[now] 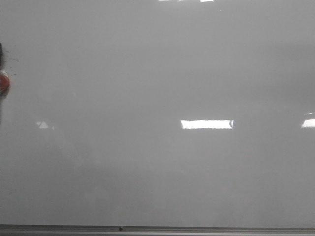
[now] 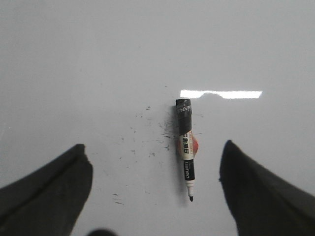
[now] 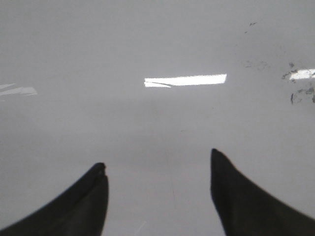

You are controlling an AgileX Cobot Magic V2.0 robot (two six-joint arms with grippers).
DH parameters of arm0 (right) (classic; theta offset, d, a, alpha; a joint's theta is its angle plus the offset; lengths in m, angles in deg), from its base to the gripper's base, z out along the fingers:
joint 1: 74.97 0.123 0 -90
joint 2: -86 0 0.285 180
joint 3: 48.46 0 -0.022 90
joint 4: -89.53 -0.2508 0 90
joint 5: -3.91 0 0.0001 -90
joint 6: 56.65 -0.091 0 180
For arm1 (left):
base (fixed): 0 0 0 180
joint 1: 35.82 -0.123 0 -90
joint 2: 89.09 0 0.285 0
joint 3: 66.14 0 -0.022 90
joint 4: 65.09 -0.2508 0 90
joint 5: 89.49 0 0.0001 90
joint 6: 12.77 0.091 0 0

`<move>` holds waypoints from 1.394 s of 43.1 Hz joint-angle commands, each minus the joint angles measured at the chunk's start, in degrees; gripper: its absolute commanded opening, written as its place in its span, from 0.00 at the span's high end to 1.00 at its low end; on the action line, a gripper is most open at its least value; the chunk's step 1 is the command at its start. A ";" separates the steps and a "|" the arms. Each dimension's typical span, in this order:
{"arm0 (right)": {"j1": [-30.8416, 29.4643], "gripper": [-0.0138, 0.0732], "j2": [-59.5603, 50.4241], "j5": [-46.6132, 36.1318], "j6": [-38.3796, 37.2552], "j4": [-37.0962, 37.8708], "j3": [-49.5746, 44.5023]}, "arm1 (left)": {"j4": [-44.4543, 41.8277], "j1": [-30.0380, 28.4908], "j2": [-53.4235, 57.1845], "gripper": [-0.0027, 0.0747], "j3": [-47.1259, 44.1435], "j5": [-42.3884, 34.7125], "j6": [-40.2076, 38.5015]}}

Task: Write number 9 on whiteboard

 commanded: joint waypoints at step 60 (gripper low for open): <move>-0.16 0.16 0.83 -4.19 0.18 -0.10 2.00 | 4.73 11.09 -64.56 0.58 10.81 -39.70 0.20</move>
